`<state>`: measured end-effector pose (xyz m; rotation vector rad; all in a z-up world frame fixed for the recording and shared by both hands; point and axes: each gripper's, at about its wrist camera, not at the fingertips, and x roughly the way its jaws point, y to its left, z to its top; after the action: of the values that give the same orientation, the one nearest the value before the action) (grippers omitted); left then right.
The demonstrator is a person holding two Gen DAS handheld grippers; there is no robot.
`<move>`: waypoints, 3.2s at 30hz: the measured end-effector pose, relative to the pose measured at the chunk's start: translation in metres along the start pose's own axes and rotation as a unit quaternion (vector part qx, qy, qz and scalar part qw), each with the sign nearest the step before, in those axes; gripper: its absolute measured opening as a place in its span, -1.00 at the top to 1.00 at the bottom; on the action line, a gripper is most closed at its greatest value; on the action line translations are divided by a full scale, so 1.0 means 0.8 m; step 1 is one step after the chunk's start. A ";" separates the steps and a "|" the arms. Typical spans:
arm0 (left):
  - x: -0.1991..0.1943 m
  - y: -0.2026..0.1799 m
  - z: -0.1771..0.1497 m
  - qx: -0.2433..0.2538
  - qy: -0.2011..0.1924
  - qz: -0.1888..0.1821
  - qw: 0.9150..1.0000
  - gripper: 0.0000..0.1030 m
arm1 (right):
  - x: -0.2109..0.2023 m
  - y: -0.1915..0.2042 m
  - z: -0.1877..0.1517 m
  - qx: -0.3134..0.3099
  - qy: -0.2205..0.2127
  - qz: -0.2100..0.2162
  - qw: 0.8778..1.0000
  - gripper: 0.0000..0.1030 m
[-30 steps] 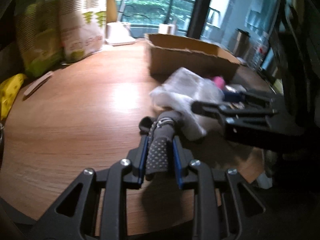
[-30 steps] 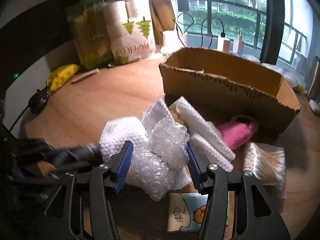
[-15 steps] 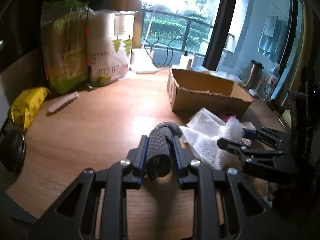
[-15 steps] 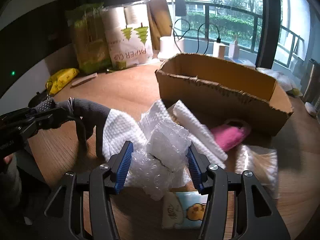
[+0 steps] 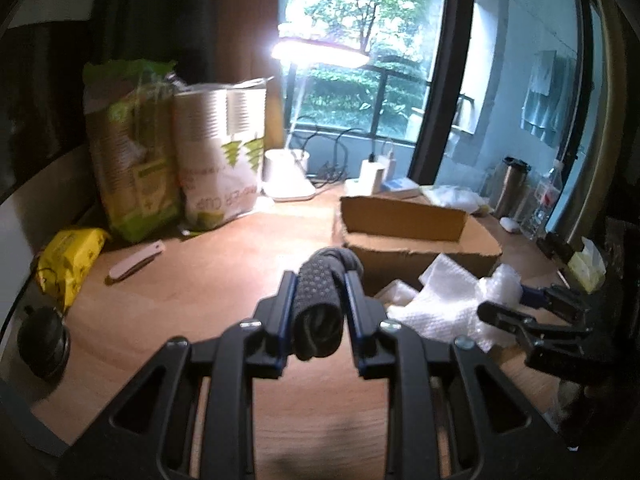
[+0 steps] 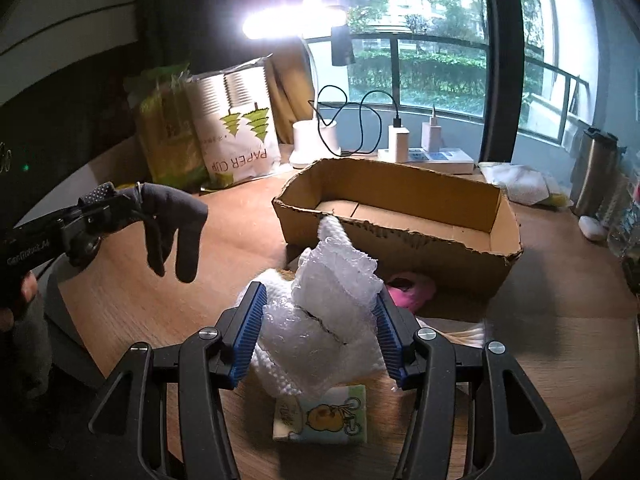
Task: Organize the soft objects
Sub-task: 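Lift the grey glove with the left gripper while the right gripper lifts bubble wrap, then carry the glove and bubble wrap over the cardboard box with both grippers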
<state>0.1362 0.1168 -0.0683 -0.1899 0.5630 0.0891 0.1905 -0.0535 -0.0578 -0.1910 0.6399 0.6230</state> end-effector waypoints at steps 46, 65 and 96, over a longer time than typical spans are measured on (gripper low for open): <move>0.042 -0.142 0.064 0.070 -0.032 -0.119 0.990 0.53 | -0.057 -0.120 0.041 0.061 -0.093 0.008 0.994 -0.08; 0.119 -0.186 0.088 0.084 -0.047 -0.127 0.987 0.53 | 0.006 -0.182 0.066 0.052 -0.073 -0.024 0.996 -0.08; 0.270 -0.236 0.035 0.103 0.140 -0.143 0.974 0.50 | 0.048 -0.226 0.060 0.076 -0.045 -0.019 0.996 -0.37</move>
<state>0.3585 -0.0554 -0.1319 -0.0805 0.8147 -0.2796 0.3462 -0.1628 -0.0467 -0.0333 0.5916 0.5415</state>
